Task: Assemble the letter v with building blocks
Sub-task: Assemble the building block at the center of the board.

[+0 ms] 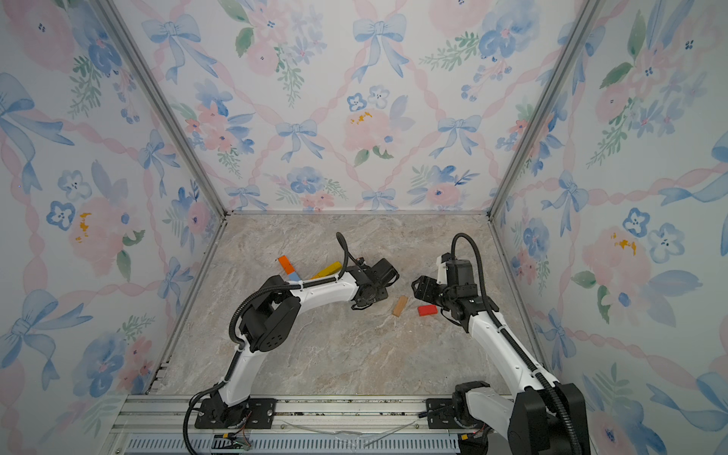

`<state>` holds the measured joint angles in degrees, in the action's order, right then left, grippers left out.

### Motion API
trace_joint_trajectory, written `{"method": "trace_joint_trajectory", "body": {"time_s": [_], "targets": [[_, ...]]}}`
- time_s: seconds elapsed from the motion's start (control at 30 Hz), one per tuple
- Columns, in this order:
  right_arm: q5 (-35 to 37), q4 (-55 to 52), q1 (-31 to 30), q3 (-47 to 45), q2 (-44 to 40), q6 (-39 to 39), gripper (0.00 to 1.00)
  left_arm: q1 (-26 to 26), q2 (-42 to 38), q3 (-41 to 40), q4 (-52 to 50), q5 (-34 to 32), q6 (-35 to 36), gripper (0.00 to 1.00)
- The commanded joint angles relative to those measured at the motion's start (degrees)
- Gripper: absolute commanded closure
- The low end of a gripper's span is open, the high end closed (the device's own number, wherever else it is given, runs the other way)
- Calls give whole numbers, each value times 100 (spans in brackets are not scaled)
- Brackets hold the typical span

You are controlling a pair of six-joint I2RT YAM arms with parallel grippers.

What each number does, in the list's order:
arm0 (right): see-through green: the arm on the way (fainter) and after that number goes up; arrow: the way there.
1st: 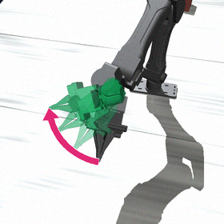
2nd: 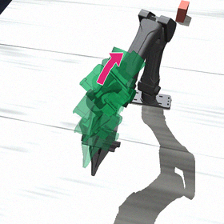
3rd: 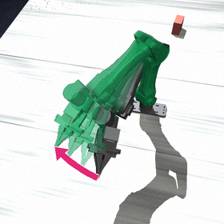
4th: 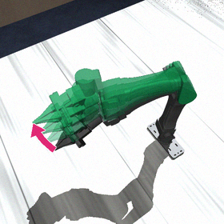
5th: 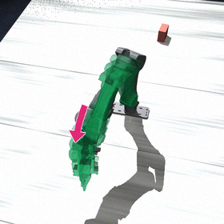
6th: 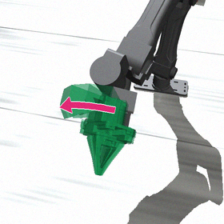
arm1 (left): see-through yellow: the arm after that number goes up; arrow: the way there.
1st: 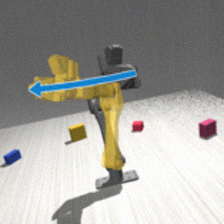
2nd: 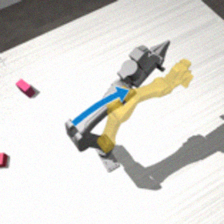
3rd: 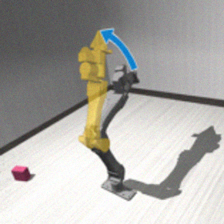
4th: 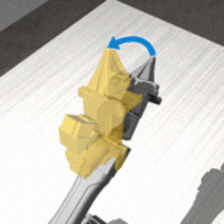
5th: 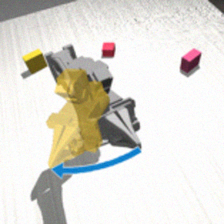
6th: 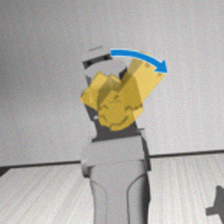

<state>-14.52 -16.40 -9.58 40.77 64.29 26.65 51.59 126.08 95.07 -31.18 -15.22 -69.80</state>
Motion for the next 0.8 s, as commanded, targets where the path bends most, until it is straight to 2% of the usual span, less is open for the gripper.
{"method": "trace_joint_trajectory", "body": {"time_s": [0.0, 0.2, 0.37, 0.63, 0.77], "targets": [[-50, 67, -24, -86, -83, 75, 28, -31, 94, -12, -204, 2, -51, 38], [-63, -15, -28, -57, -150, 92, 28, 8, -203, -79, -199, -132, -17, 26], [-26, -175, -61, 18, -259, 101, 29, 61, -723, -235, -189, -520, 50, 20], [431, -519, -506, 293, -304, 102, 29, 61, -1793, -633, -133, -1187, 688, 18], [686, -638, -901, 479, -101, 126, 30, -10, -2509, -1347, 419, -1414, 1241, 18]]}}
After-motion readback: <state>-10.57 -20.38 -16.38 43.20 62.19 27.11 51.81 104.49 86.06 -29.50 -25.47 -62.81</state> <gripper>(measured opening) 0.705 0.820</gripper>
